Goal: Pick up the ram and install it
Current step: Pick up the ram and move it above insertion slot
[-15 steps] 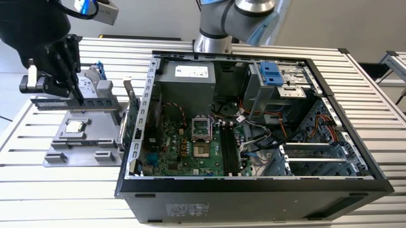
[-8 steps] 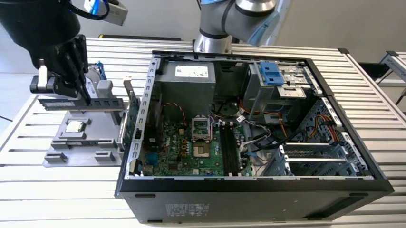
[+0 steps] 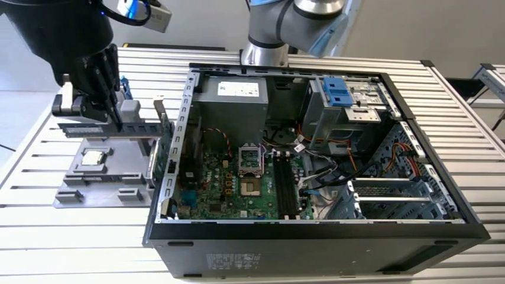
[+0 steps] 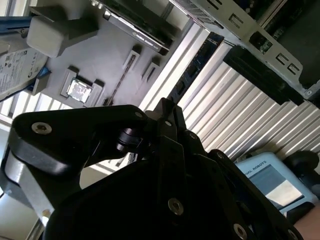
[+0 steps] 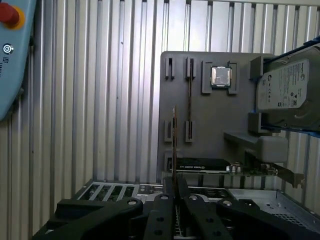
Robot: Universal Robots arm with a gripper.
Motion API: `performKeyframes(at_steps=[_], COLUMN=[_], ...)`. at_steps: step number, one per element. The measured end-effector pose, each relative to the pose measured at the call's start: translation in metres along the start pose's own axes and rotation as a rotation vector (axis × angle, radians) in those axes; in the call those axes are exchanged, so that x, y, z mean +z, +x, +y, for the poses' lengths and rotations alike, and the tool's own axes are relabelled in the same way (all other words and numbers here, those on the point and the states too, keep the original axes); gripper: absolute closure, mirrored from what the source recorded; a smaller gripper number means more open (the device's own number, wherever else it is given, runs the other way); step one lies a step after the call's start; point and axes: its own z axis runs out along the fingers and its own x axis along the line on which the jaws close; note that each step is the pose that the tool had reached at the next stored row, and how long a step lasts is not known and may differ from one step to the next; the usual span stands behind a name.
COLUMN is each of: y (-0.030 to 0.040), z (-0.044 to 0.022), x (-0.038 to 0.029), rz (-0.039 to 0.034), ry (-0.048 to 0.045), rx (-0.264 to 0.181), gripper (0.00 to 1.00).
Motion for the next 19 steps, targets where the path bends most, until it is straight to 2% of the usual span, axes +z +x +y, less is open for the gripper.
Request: performKeyframes(at_steps=[19], y=[0.0008], z=[-0.0289], x=[-0.0004], rz=[0.0021], ry=[-0.0003], rx=[0.000], gripper=[1.00])
